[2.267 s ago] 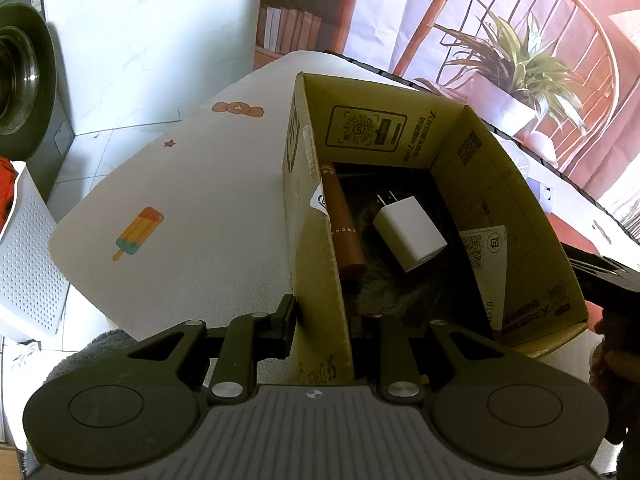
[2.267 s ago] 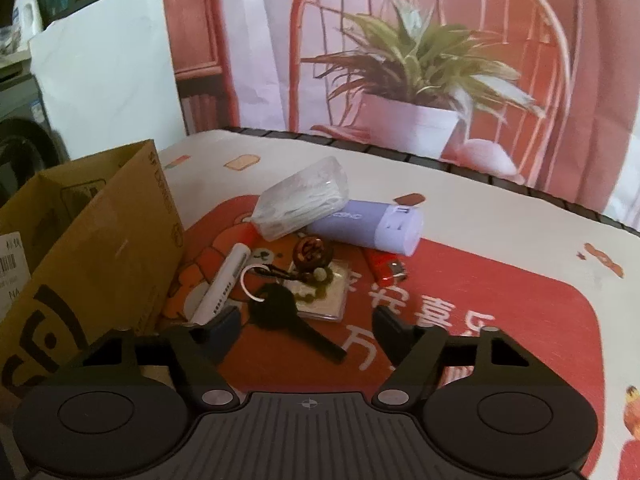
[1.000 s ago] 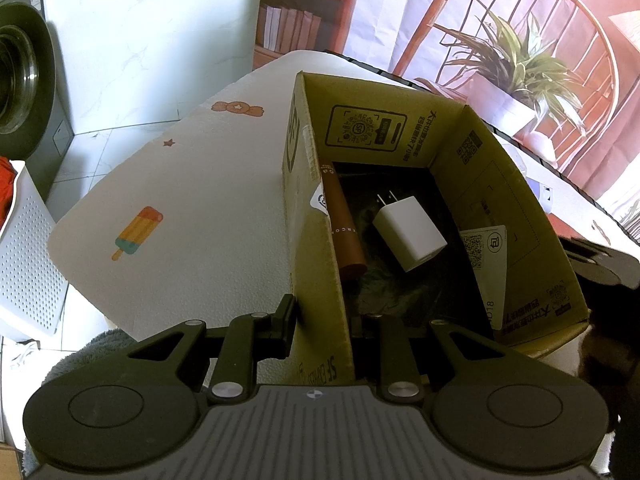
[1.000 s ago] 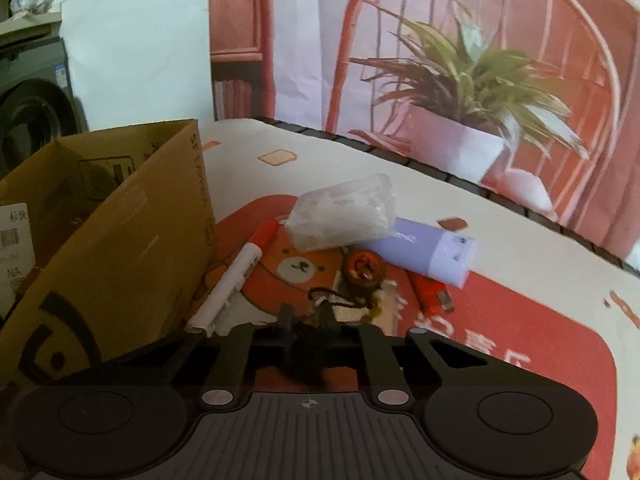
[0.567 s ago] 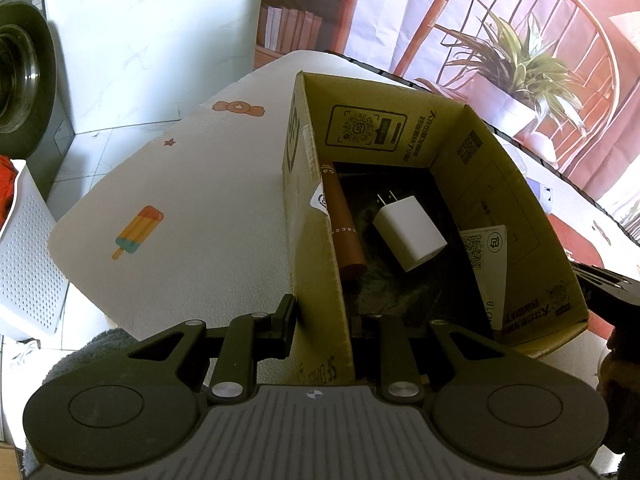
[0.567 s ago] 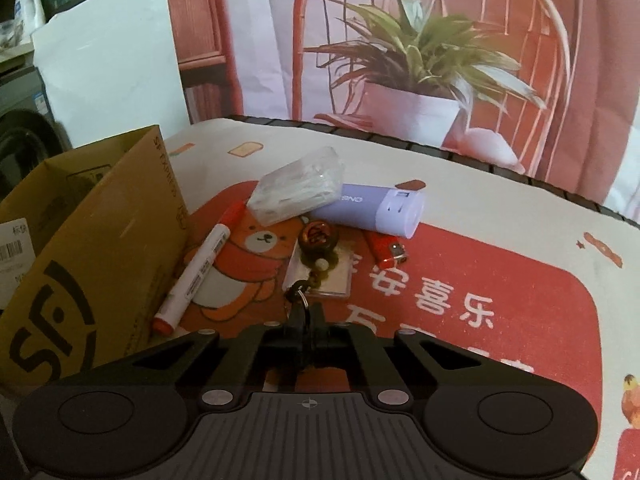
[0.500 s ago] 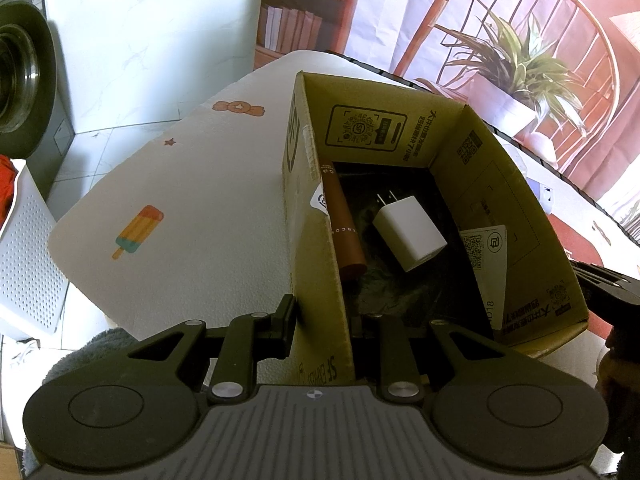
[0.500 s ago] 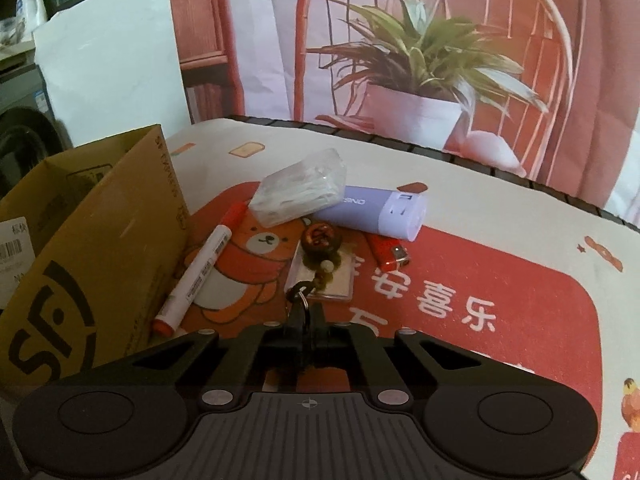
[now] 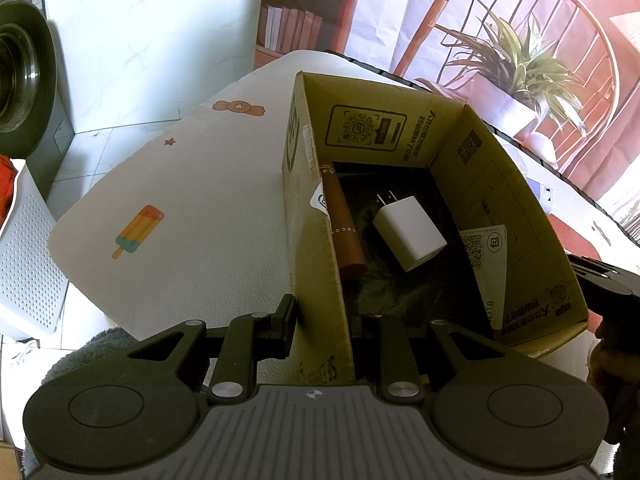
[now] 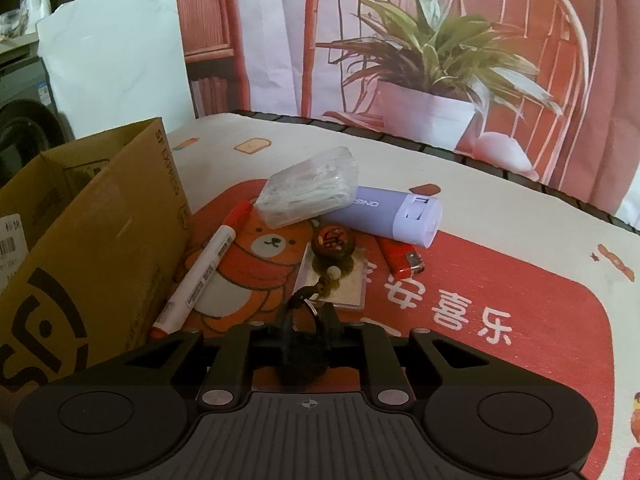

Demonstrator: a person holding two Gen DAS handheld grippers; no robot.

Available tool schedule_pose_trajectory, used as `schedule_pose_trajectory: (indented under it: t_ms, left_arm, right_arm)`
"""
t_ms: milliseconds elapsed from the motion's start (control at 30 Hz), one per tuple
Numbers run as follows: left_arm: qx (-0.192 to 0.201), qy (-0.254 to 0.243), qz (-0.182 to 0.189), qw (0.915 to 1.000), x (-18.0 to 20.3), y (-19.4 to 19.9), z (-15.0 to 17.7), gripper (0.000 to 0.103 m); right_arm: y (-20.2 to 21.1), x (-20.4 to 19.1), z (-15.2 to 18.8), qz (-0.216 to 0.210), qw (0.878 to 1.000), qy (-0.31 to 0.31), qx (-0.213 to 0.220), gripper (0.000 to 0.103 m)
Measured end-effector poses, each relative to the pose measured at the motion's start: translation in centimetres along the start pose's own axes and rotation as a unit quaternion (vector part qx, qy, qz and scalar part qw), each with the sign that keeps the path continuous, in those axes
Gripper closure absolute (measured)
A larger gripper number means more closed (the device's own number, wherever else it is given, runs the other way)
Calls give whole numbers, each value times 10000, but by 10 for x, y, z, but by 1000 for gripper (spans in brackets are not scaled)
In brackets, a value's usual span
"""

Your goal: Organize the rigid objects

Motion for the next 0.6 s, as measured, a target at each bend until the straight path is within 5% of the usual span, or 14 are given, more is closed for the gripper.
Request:
schedule_pose_trajectory:
  t_ms: [600]
  left_arm:
    - [8, 21, 2, 10000, 0, 0, 1, 79]
  right_arm:
    - [83, 0, -64, -762, 9895, -248, 1206, 100]
Point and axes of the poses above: each gripper's, at about its wrist camera, not at the fingertips, and y roughly against the way its jaws point, x to its right, z to its underside, the point moved 2 cm from there along -y, roughly the way its jaws point, and after that the axes turned 9 degrees about -y, right-handed, at the moved point
